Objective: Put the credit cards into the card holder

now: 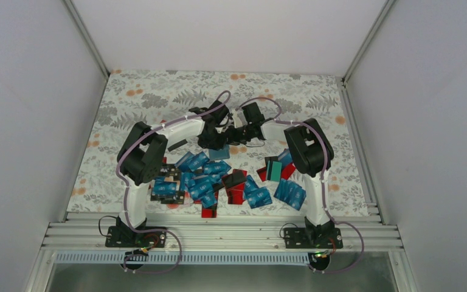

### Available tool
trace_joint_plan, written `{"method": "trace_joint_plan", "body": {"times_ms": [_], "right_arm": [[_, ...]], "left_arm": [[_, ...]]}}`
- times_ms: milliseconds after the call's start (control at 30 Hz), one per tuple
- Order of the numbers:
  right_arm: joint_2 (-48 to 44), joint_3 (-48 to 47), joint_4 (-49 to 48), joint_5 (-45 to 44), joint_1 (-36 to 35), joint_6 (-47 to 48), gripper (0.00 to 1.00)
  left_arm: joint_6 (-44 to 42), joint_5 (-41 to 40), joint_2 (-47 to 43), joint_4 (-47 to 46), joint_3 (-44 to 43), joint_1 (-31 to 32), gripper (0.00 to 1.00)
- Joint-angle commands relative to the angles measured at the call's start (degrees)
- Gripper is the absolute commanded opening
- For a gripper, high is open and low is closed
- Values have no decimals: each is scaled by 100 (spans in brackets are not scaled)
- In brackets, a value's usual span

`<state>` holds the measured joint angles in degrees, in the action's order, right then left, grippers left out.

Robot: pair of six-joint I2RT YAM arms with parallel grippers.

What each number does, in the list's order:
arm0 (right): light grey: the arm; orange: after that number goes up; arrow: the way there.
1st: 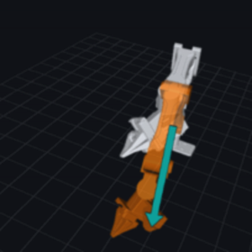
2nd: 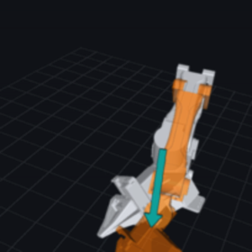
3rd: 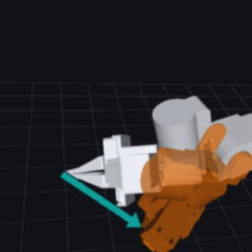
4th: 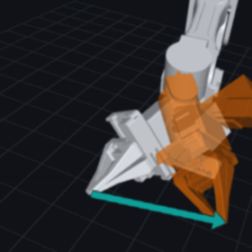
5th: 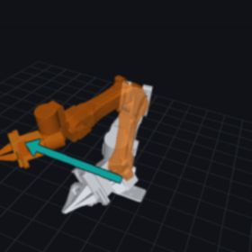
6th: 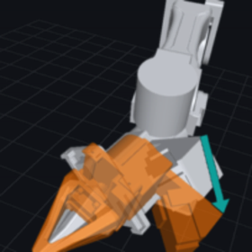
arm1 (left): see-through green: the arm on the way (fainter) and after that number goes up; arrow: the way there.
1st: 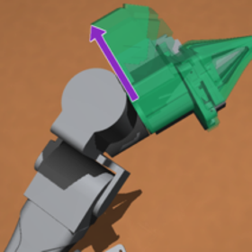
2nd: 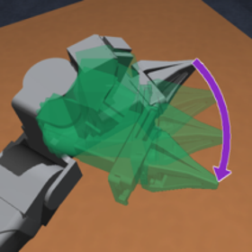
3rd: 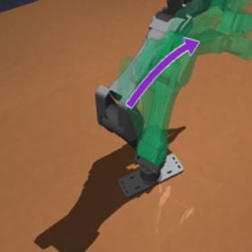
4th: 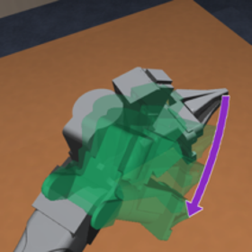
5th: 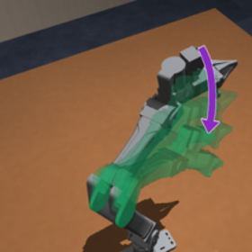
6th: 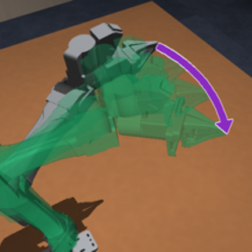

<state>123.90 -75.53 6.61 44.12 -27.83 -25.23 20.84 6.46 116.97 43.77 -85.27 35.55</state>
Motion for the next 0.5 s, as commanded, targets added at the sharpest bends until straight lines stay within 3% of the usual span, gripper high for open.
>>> {"method": "trace_joint_plan", "body": {"times_ms": [0,300,467], "right_arm": [[532,118,623,-1019,-29,111,4],[370,158,649,-1099,-26,128,5],[323,75,716,-1003,-29,135,4]], "left_arm": [[52,-80,109,196,140,5,2],[165,-8,328,-145,652,3,2],[54,190,29,-89,130,5,2]]}}
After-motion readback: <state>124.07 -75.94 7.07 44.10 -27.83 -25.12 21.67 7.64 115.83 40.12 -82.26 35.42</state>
